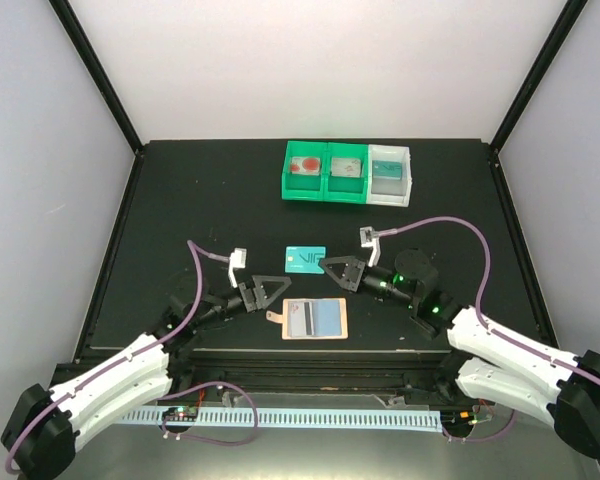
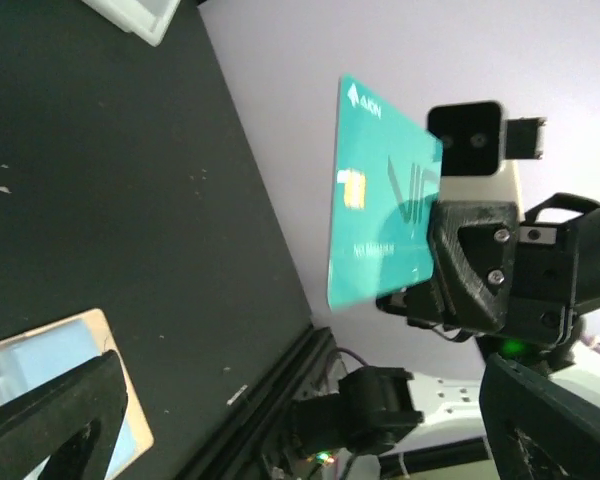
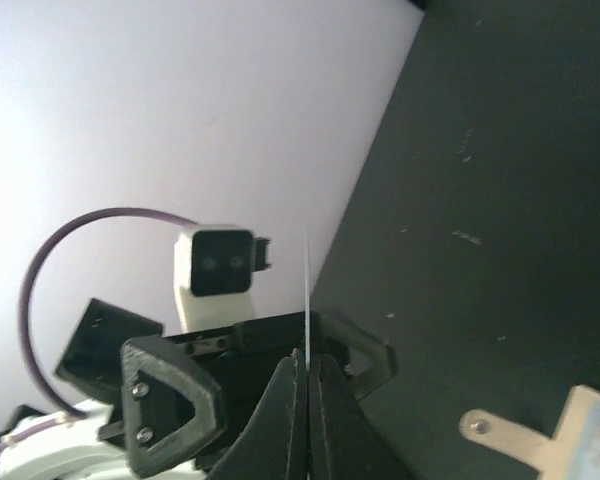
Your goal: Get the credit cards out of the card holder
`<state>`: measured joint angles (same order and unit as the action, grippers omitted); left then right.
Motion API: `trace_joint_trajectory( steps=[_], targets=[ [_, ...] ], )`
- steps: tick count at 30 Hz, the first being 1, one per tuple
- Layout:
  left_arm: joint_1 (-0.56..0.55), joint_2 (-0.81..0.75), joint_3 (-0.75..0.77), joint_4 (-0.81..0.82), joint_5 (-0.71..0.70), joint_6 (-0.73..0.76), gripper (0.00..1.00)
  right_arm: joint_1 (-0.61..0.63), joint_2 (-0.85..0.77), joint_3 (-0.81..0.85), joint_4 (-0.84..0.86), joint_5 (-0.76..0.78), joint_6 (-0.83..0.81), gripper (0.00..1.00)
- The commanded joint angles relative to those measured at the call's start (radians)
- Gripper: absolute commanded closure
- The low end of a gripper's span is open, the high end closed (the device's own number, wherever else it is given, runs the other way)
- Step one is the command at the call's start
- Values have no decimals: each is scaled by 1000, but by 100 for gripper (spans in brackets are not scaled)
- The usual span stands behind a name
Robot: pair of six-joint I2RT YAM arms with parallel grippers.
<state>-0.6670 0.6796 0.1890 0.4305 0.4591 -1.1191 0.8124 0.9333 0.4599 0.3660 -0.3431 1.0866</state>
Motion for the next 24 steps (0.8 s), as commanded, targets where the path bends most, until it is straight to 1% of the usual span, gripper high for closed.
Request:
trace_joint_trajectory(
  steps=[1, 5, 7, 11, 16, 20, 24],
  targets=[
    [7, -22, 66, -155, -42, 141, 1, -54, 6, 85, -142, 53, -133, 99],
    [7, -8, 130, -340, -78, 285, 1, -165, 37, 149, -223, -13, -212, 99],
    [7, 5, 153, -396, -93, 341, 1, -222, 70, 185, -257, -44, -245, 99],
    [7, 45, 177, -439, -74, 429, 1, -332, 146, 267, -328, -69, -333, 99],
    [9, 108, 223, -520, -61, 522, 1, -520, 276, 394, -403, -127, -432, 99],
    [12, 130, 239, -531, -41, 572, 1, -629, 407, 530, -520, -122, -532, 99],
    [15, 153, 260, -543, -17, 635, 1, -718, 515, 633, -556, -133, -569, 99]
  ],
)
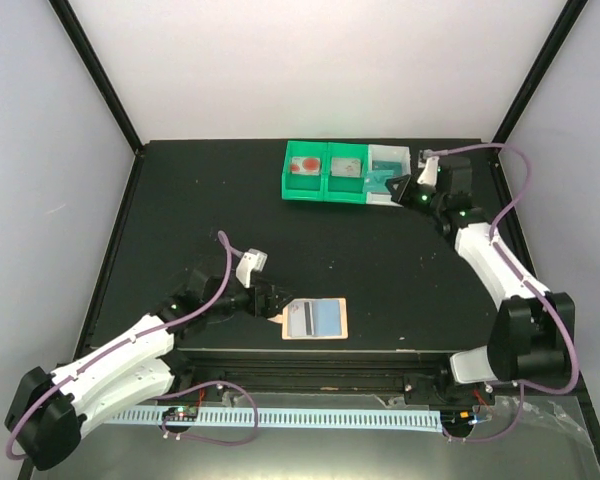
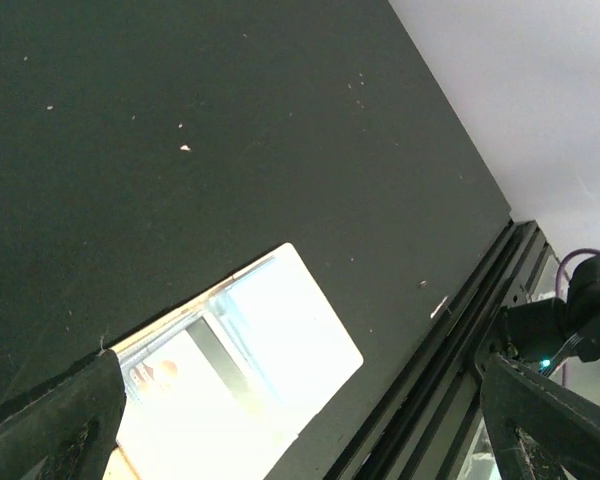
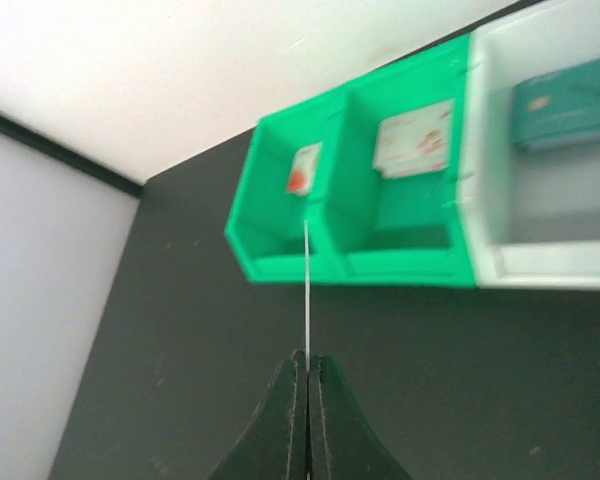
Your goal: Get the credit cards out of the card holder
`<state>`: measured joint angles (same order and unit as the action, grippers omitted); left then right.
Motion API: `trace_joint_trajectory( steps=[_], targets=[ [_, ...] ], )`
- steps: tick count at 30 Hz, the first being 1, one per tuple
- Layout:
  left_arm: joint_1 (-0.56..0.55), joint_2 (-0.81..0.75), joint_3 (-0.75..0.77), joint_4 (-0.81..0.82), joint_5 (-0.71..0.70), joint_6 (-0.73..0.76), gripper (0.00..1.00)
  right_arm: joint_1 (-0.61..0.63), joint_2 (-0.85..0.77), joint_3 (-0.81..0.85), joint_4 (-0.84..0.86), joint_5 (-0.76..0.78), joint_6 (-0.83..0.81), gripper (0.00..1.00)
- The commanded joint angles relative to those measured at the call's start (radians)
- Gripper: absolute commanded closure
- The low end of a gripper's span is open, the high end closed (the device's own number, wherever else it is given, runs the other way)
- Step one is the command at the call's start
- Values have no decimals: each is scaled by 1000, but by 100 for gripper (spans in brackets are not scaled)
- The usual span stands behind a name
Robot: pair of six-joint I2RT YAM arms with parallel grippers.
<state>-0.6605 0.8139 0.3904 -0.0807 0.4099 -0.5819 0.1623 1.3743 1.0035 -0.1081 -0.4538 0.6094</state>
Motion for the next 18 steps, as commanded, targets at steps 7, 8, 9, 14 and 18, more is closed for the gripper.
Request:
trace_joint_trajectory(
  steps=[7, 8, 9, 14, 18],
  targets=[
    [15, 78, 101, -72, 33, 177, 1, -151, 251, 246, -141, -7, -145, 99],
    [15, 85, 103, -72, 35, 184, 1, -156, 284, 277, -157, 1, -154, 99],
    [16, 93, 105, -73, 35, 191, 1, -160, 316, 316, -180, 4, -163, 99],
    [16, 132, 116, -72, 48, 209, 1, -167, 493, 461, -227, -27, -167, 99],
    [17, 148, 123, -70, 53, 211, 1, -168, 607, 557, -240, -14, -148, 99]
  ],
)
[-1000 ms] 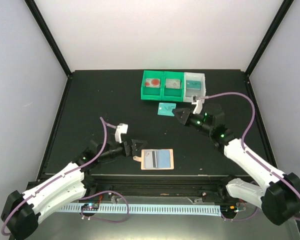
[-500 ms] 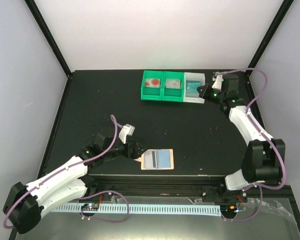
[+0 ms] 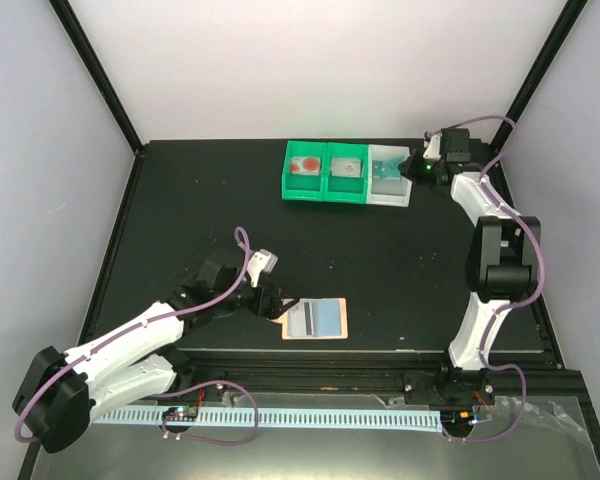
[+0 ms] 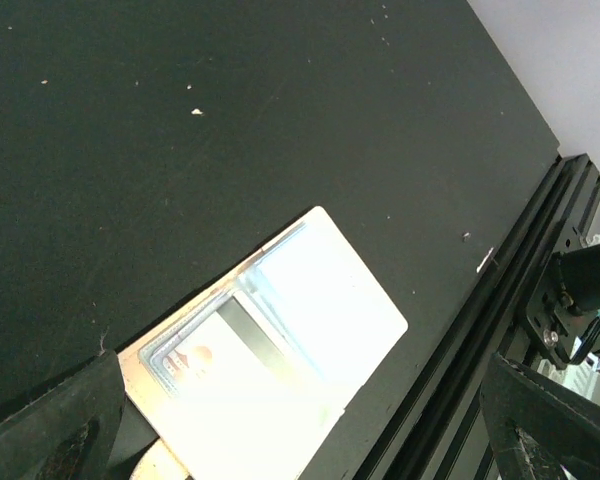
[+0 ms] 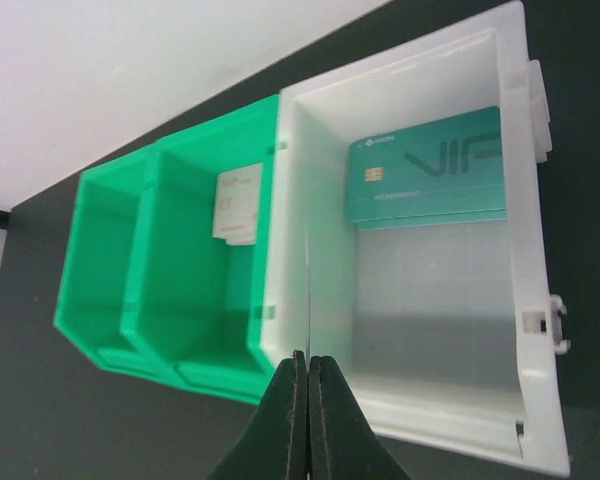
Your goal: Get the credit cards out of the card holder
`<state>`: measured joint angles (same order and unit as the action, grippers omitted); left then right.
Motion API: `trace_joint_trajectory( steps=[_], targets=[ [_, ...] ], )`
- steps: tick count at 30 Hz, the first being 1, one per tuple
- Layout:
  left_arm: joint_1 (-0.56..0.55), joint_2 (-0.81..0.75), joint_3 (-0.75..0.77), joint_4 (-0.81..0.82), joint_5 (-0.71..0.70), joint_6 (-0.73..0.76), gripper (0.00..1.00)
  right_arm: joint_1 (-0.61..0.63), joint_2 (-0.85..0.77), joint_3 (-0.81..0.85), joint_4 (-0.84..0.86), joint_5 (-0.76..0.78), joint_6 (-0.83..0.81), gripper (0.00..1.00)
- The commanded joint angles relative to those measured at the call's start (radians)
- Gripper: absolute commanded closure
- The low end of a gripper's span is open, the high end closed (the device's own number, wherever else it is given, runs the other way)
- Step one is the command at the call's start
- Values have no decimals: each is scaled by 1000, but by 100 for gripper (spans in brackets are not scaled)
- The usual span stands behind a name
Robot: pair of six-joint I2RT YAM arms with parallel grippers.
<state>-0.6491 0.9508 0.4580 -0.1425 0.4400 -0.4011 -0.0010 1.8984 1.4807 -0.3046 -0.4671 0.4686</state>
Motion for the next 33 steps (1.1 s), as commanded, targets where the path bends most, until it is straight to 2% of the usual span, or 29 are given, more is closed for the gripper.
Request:
trace_joint_trajectory(
  steps=[1, 7, 14, 21, 33],
  targets=[
    [6, 12, 57, -8, 21, 31, 1, -4, 108, 102, -50, 9, -3, 99],
    [6, -1, 56, -19, 8, 30, 1, -4, 217, 213, -47, 27, -18, 99],
    [8, -6, 54, -28, -4, 30, 1, -5, 299, 291, -31, -47, -28, 99],
    [7, -6, 56, -40, -45, 29, 1, -5, 415, 447, -103, -97, -23, 99],
    [11, -32, 69, -54, -79, 17, 1, -4, 512, 589, -157, -52, -14, 99]
  ],
)
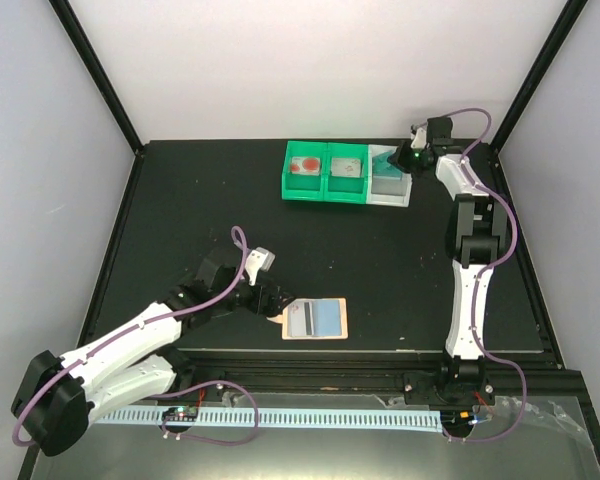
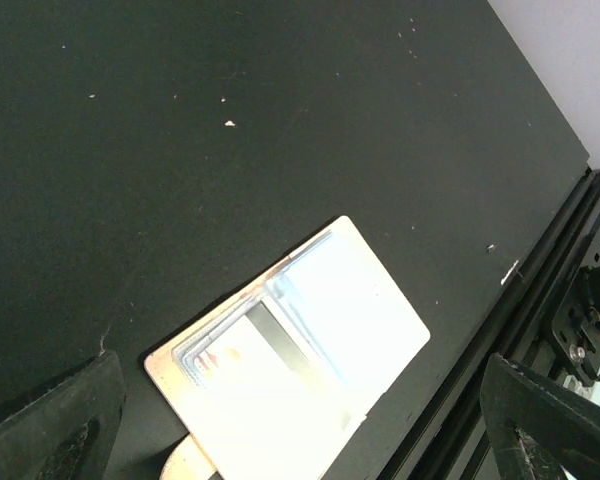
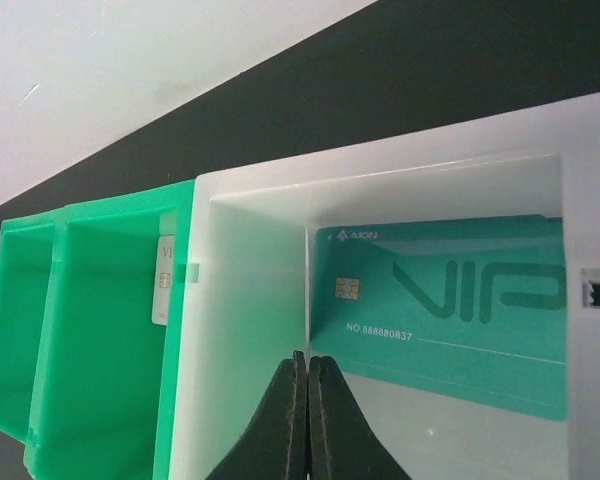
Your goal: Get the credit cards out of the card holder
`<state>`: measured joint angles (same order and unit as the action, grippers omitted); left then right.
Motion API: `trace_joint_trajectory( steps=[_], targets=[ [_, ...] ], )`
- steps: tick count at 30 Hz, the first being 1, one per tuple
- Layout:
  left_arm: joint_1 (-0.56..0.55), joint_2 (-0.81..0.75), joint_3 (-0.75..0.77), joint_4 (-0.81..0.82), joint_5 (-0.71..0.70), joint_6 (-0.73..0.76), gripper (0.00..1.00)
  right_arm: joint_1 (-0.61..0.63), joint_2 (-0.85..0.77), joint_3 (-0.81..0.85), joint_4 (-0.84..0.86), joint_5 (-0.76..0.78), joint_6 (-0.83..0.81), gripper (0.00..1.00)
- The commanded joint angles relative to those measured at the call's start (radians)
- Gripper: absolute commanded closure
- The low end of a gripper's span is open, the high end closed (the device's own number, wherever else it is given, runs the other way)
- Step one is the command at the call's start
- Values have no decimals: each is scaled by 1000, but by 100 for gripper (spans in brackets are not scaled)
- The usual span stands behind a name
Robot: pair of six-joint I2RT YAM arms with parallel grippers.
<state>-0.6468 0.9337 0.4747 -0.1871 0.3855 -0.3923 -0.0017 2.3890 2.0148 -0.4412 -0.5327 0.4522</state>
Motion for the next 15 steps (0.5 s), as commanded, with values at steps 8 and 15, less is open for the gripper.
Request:
trace_joint_trajectory(
  steps=[8, 15],
  targets=[
    [7, -17, 62, -21, -26, -1, 1, -4, 56, 132, -43, 51, 7, 94],
    [8, -15, 71, -25, -17, -14, 1, -4, 67, 169, -58, 63, 20, 87]
  ],
)
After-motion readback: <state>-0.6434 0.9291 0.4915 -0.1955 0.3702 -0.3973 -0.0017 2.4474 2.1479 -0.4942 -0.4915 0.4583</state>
